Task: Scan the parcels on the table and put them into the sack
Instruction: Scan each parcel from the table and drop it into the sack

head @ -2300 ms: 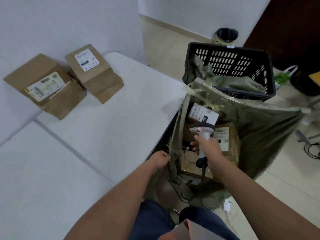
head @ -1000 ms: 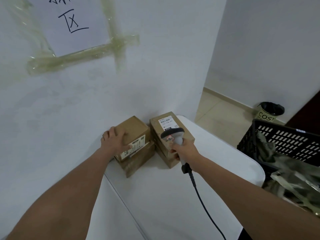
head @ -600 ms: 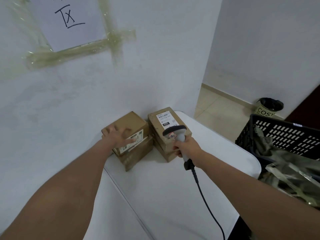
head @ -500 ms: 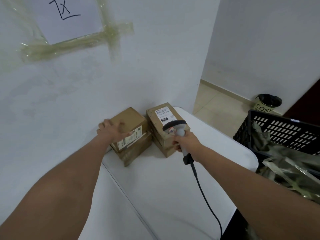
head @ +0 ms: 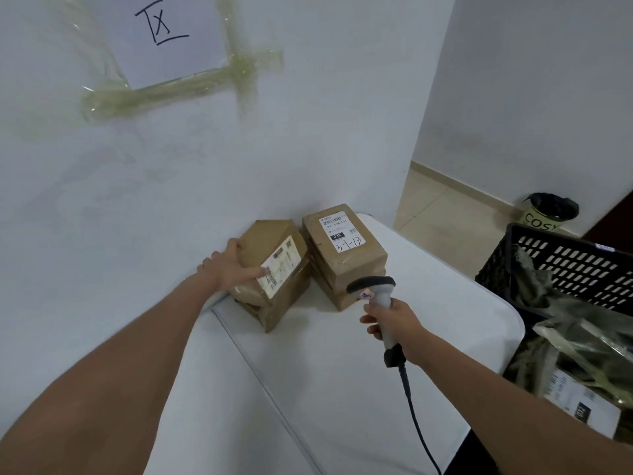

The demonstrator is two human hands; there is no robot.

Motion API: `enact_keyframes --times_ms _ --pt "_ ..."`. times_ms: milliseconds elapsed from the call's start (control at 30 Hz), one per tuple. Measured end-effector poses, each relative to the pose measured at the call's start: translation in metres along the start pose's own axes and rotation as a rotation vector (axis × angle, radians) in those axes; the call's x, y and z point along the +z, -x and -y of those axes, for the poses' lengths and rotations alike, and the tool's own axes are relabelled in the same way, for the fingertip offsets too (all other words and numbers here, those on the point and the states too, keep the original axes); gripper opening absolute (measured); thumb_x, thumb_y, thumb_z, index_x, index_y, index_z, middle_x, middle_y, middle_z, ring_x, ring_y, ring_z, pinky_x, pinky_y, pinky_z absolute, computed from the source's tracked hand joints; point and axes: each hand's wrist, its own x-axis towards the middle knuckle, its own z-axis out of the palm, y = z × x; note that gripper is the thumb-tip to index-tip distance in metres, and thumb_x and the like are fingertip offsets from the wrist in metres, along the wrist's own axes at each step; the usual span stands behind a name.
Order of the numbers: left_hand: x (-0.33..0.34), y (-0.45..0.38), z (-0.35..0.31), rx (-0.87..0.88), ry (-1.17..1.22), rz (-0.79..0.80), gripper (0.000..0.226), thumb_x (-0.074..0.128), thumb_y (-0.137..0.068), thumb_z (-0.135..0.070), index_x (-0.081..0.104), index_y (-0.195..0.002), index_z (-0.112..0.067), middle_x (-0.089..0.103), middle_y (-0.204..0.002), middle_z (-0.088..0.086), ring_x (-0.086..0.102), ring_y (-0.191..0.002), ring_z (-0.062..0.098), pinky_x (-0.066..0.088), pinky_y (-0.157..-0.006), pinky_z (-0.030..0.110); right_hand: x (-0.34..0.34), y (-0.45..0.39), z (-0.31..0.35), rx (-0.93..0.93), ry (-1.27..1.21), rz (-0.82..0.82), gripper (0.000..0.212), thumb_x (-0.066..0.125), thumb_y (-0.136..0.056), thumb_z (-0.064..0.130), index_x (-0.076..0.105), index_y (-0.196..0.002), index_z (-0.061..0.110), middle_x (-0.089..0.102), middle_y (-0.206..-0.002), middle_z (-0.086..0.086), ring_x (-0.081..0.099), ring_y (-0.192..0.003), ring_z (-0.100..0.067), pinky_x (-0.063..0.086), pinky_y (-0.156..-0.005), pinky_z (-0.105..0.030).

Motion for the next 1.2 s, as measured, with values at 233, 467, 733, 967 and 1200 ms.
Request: enact_keyframes --times_ms 233,467,733,967,1200 --pt "0.030 0.097 0.006 0.039 0.750 0.246 0.074 0.075 -0.074 -0.061 0.040 -0.131 -0.029 0.069 -0.118 -0.003 0.062 -0.098 0.010 0.042 -0.078 0.027 -0.014 0.032 -0.024 -0.027 -0.078 0.006 0.016 0.063 -0.095 0.019 0.060 -0.104 0.007 0.072 -0.088 -0.011 0.060 -0.062 -0.016 0.052 -0.057 -0.022" --pt "0.143 0.169 0.004 -0.096 1.053 0.344 0.063 0.070 -0.078 -0.060 0.043 -0.126 -0.029 0.071 -0.112 -0.003 0.058 -0.097 0.019 0.038 -0.085 0.035 -0.051 0.070 -0.083 0.036 -0.115 -0.031 0.014 0.064 -0.094 0.015 0.062 -0.093 0.001 0.066 -0.073 -0.011 0.059 -0.058 -0.017 0.050 -0.057 -0.026" --pt "0.243 0.218 -0.015 -0.162 1.058 0.488 0.066 0.079 -0.075 -0.047 0.046 -0.129 -0.029 0.070 -0.114 0.006 0.061 -0.111 0.024 0.048 -0.094 0.036 -0.088 0.102 -0.109 0.001 -0.021 0.005 0.011 0.064 -0.092 0.014 0.063 -0.092 0.003 0.064 -0.070 -0.010 0.057 -0.054 -0.017 0.048 -0.054 -0.027" --pt "0.262 0.233 -0.033 -0.005 0.861 0.257 0.053 0.074 -0.077 -0.057 0.055 -0.122 -0.036 0.065 -0.122 -0.001 0.064 -0.105 0.014 0.051 -0.085 0.026 -0.111 0.125 -0.122 -0.028 0.159 0.063 0.015 0.064 -0.093 0.021 0.063 -0.095 0.006 0.067 -0.074 -0.009 0.061 -0.060 -0.018 0.051 -0.058 -0.029" --pt "0.288 0.250 -0.062 -0.124 0.519 -0.071 0.110 0.075 -0.076 -0.057 0.009 -0.156 -0.022 -0.004 -0.163 0.003 0.019 -0.148 0.029 0.031 -0.117 0.047 -0.122 0.139 -0.103 -0.091 0.282 0.108 0.015 0.062 -0.092 0.022 0.062 -0.091 0.007 0.069 -0.073 -0.009 0.062 -0.059 -0.018 0.050 -0.059 -0.029"
